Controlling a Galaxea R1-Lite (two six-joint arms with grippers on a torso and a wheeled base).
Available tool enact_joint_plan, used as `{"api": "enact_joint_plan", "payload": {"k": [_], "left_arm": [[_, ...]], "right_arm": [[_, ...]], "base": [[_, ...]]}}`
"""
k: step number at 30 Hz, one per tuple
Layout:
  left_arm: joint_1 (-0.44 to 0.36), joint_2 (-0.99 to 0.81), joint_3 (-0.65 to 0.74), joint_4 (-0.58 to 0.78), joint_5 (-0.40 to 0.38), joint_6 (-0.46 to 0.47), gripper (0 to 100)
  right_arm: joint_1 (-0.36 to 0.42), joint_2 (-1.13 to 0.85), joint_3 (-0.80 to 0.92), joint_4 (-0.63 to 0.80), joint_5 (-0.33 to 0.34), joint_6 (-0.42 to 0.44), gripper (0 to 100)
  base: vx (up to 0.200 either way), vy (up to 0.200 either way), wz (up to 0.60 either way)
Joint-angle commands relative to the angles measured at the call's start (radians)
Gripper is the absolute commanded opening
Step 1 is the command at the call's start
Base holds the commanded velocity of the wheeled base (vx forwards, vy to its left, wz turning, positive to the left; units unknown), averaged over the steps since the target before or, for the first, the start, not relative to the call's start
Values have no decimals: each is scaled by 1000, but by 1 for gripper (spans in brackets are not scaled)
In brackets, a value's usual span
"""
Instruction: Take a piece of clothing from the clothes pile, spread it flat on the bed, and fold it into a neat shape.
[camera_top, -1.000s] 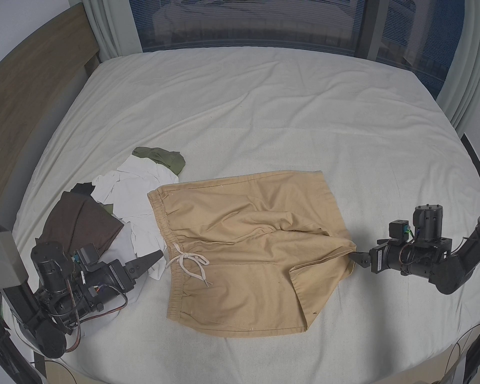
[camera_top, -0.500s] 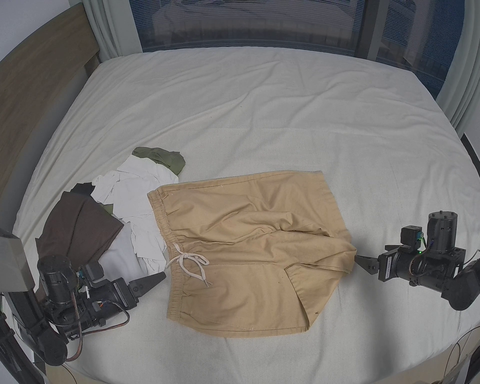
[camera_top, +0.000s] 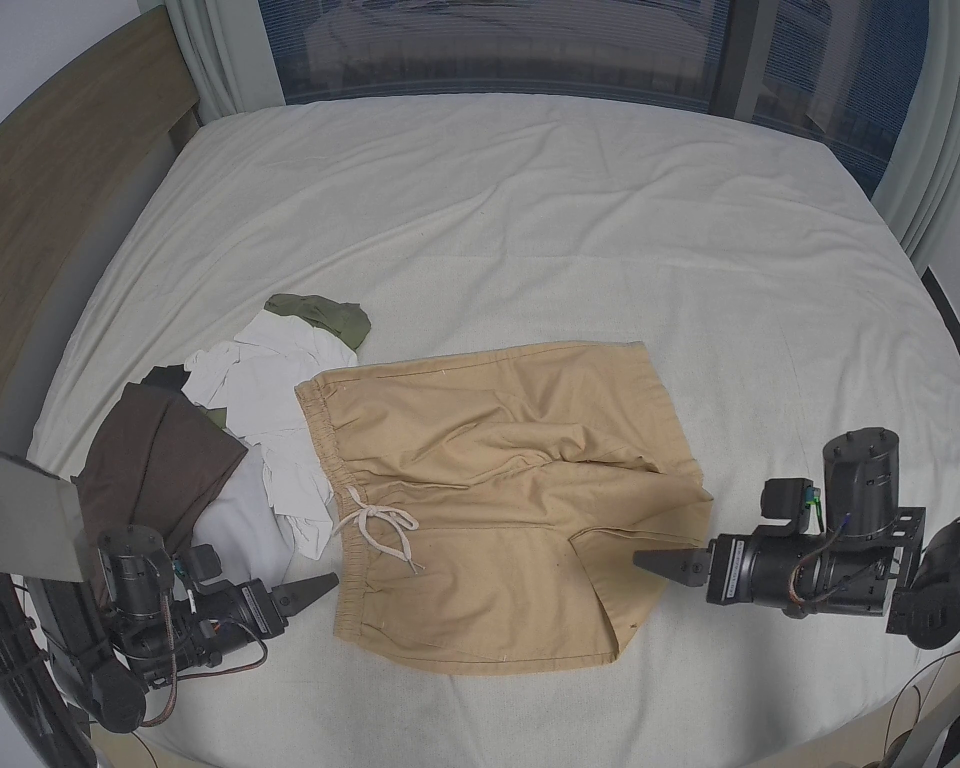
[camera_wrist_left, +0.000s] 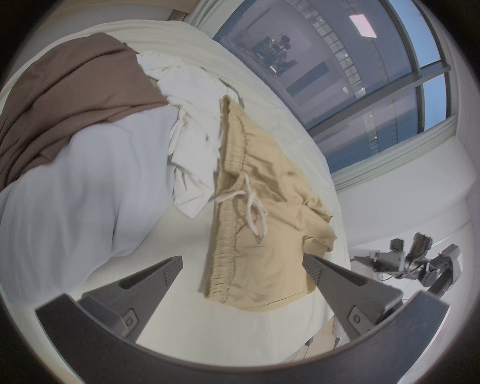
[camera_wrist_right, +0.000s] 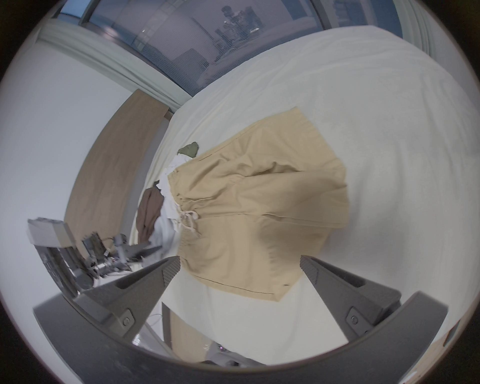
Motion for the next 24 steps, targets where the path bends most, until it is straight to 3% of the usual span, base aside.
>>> {"api": "enact_joint_plan", "payload": {"k": [1,10,18,24], "left_arm": [[-9,95,18,-1,5,9,100],[-32,170,-5,-2,-1,1,100],[-119,199,-104,-2,3,-94,100],[-124,246,-143,-2,9,-88,100]], "right_arm": [[39,65,-52,8,0,22,100],[37,78,-57,5,0,24,100],[35,70,-48,5,-4,26,100],[34,50,-39,5,-6,24,100]], "base": [[0,0,0],[0,0,0],[0,0,0],[0,0,0]]}}
